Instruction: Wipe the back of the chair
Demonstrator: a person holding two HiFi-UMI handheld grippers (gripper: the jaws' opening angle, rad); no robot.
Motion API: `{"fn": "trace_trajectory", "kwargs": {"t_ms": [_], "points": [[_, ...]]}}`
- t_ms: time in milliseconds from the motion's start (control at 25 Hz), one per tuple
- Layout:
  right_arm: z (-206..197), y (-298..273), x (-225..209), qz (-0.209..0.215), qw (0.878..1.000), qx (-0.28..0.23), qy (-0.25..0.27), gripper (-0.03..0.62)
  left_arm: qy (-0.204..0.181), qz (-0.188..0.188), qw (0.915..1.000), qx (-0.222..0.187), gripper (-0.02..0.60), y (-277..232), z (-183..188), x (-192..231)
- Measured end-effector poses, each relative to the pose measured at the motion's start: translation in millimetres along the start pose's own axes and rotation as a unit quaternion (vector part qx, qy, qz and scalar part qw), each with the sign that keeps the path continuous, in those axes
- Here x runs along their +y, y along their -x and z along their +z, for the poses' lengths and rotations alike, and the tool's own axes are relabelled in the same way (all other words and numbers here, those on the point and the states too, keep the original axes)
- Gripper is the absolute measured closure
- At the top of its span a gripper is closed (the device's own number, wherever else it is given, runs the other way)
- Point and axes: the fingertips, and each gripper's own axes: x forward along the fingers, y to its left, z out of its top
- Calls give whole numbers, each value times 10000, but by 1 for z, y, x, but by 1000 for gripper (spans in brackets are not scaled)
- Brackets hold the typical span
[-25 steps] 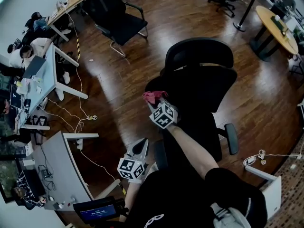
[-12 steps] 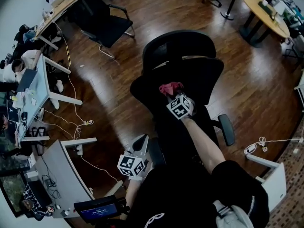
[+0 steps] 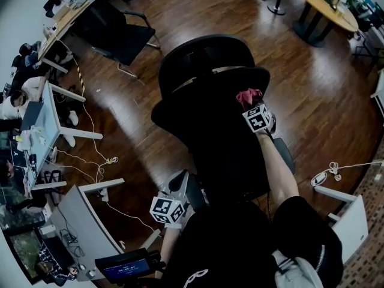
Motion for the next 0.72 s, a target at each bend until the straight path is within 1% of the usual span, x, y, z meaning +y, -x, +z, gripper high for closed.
{"fn": "trace_trajectory", "kwargs": {"t_ms": [200, 280, 320, 400, 480, 600, 720], "points": [[-43, 4, -67, -509, 9968, 356, -505, 546, -24, -12, 10000, 9, 594, -3, 3, -7], [-59, 5, -80, -646, 9944, 455, -705, 546, -20, 3, 10000, 14, 594, -3, 1, -7], [-62, 4, -78, -629, 9940, 467, -762, 546, -13, 17, 10000, 15, 594, -1, 0, -5], [-58, 2, -61, -487, 9951, 438, -737, 546, -6, 47, 10000, 15, 594, 2, -1, -2], [-49, -3, -36, -318, 9970, 369, -609, 546, -13, 76, 10000, 7, 594, 6, -1, 1], [-31, -8, 14, -23, 9990, 214, -391, 546, -11, 122, 9999, -33, 594, 11, -1, 5], [-14, -15, 66, 318, 9988, 54, -369, 546, 5, 190, 9998, -92, 594, 16, 1, 10]]}}
